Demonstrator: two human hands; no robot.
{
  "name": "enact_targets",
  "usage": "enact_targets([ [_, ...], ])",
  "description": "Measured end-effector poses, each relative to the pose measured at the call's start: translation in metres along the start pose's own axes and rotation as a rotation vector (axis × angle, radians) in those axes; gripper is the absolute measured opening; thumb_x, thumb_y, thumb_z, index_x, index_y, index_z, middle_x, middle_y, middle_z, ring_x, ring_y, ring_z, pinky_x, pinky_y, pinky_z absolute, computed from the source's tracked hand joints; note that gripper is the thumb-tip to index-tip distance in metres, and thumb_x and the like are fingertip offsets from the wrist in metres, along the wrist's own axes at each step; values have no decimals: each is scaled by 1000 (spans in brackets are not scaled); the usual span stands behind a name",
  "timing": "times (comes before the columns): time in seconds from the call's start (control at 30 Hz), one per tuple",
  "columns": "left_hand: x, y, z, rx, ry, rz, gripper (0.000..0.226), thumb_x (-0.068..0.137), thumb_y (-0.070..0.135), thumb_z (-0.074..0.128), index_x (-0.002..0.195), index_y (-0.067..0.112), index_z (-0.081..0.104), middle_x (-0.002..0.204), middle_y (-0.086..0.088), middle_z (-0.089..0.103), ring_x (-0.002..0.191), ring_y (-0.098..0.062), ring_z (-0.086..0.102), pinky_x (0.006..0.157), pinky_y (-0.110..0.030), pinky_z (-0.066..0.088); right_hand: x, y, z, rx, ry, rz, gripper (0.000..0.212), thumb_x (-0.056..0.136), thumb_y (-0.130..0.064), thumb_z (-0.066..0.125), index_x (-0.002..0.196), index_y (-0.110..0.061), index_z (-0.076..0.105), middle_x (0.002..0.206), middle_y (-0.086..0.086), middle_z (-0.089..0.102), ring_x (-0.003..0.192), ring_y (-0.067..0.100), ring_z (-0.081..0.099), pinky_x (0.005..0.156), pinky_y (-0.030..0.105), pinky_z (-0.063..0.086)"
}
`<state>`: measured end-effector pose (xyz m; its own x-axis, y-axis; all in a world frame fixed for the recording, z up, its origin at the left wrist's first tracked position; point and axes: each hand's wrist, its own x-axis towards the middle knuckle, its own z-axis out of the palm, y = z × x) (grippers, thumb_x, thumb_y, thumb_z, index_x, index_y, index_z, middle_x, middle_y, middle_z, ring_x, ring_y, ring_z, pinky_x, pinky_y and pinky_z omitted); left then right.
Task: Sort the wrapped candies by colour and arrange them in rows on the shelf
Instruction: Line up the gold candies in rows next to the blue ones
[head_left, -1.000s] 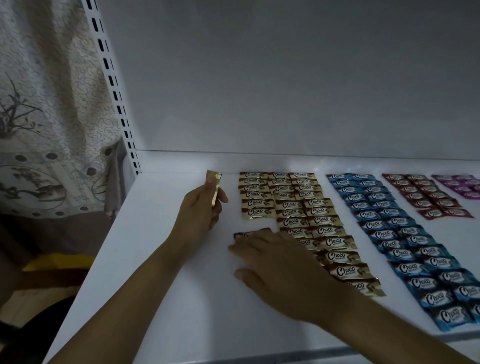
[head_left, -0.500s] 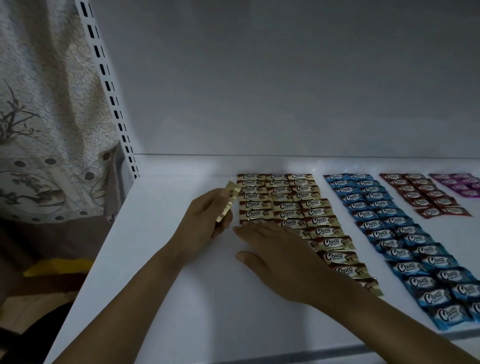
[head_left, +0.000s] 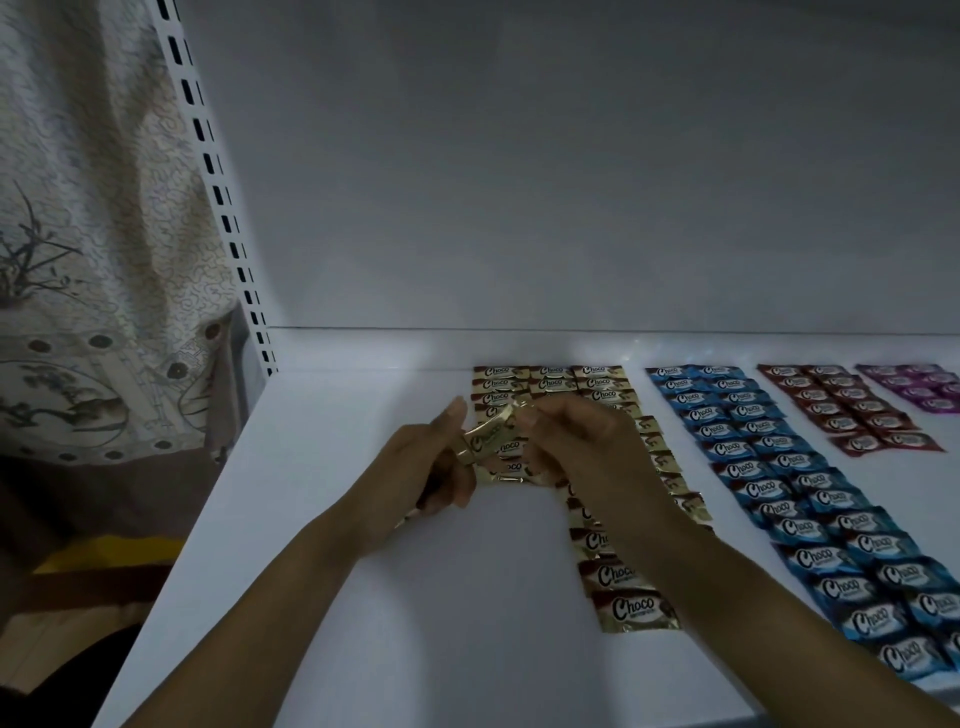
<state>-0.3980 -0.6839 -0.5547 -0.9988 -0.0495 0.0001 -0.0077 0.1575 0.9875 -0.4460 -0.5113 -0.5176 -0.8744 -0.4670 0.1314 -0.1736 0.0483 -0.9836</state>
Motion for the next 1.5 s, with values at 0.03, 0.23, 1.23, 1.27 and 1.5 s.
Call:
enact_targets([
  [0.03, 1, -1, -1, -17, -2, -7, 92, 86, 73, 38, 76, -16, 61, 60, -22, 47, 42, -15, 35, 45, -22, 28, 0, 0, -3, 25, 6, 29, 11, 91, -13, 59, 84, -12, 69, 60, 1, 64, 53, 9, 58, 51, 18, 47],
  [0.23, 2, 1, 0, -121, 10, 49, 29, 87, 32, 53, 88, 6, 65, 76, -9, 70, 44, -12, 38, 43, -21, 27, -1, 2, -6, 140, -19, 117, 20, 92, -6, 54, 100, -15, 69, 80, 5, 73, 66, 19, 68, 56, 25, 54],
  [1.23, 7, -3, -3, -141, 512, 89, 37, 97, 36, 48, 78, 10, 64, 50, 5, 53, 40, -7, 39, 39, -18, 31, -22, 21, -14, -1126, 27, -325, 23, 92, -36, 52, 112, -25, 55, 65, -19, 47, 58, -2, 47, 52, 20, 42],
  [1.27, 7, -3, -3, -154, 509, 96, 39, 97, 38, 46, 78, 10, 64, 51, 4, 53, 40, -7, 39, 40, -18, 31, -25, 23, -13, -1105, -7, -411, 20, 89, -33, 52, 105, -24, 60, 72, -16, 54, 63, 1, 52, 54, 23, 46],
  [1.5, 6, -2, 0, -165, 420, 122, 50, 81, 56, 44, 81, 11, 67, 57, -2, 56, 43, -10, 41, 43, -21, 30, -47, 35, 8, -1234, -150, -449, 41, 84, -53, 41, 102, -27, 68, 92, -13, 69, 83, 8, 64, 77, 27, 49],
])
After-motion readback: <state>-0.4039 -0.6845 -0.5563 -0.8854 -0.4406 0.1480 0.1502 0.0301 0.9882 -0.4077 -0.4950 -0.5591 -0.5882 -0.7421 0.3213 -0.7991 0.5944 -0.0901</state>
